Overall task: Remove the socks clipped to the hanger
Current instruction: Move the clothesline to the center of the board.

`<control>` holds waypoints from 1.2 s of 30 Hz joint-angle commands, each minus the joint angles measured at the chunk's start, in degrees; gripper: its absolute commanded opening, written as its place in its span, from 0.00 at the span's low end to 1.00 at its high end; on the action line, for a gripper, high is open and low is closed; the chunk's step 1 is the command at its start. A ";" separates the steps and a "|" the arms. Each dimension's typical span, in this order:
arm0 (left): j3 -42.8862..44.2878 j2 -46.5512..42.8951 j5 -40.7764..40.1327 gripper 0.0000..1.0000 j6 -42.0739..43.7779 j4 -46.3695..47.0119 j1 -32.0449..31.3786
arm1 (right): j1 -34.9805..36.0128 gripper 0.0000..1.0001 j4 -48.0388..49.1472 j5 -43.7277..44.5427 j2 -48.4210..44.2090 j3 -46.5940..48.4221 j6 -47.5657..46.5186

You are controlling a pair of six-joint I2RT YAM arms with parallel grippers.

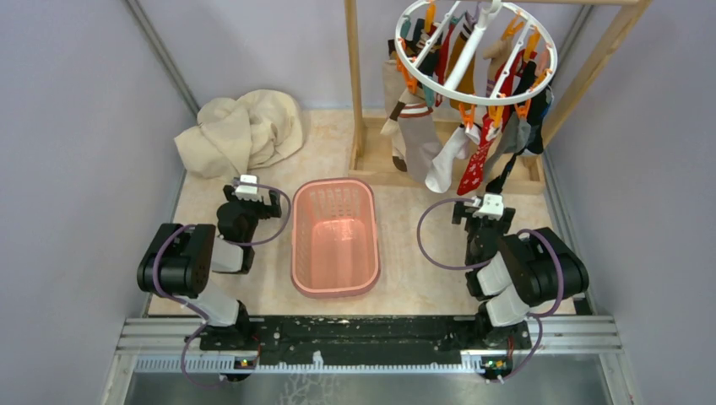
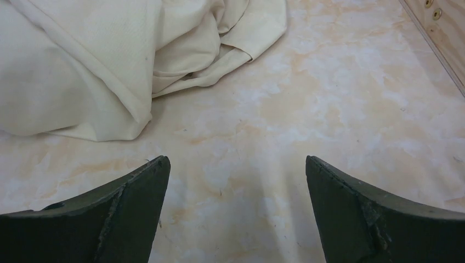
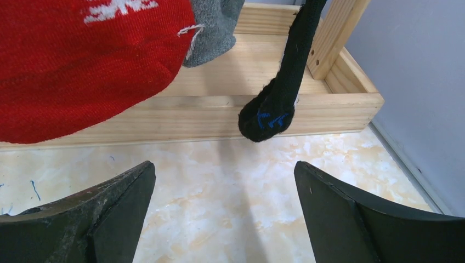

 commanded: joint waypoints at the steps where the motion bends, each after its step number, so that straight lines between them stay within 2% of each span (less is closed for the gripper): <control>1: 0.11 -0.08 0.69 0.99 -0.18 0.61 0.30 | -0.85 0.98 2.59 -0.66 -1.12 1.61 0.99; 16: 0.20 -0.07 0.69 0.99 -0.20 0.52 0.30 | -0.91 0.98 2.83 -0.58 -1.11 1.48 0.98; 20: -0.07 -0.29 0.59 0.99 -0.12 0.92 0.30 | -0.78 0.98 7.60 -1.09 -0.29 -0.21 0.66; 22: -1.22 -1.95 0.55 0.99 0.23 1.78 0.23 | -0.81 0.99 11.18 -4.21 0.71 -2.39 -0.52; 26: -0.17 -10.85 -0.62 0.99 1.66 -9.10 -0.25 | 0.41 0.98 10.61 1.48 -6.04 -4.94 -0.33; 28: 0.96 -16.92 -1.98 0.99 2.68 -16.14 -2.42 | 2.77 0.98 5.02 1.84 -13.75 -5.11 -2.89; 31: 2.19 -22.94 -5.83 0.99 3.87 -21.49 -6.55 | 5.52 0.98 -14.07 3.10 -28.69 -1.80 -4.30; 34: 4.59 -28.41 -7.30 0.99 4.00 -28.40 -10.03 | 5.52 0.98 -38.12 3.75 -42.92 6.31 1.92; 36: 6.66 -31.78 -8.59 0.99 4.02 -32.75 -12.45 | 5.57 0.98 -48.93 4.40 -48.66 10.58 6.58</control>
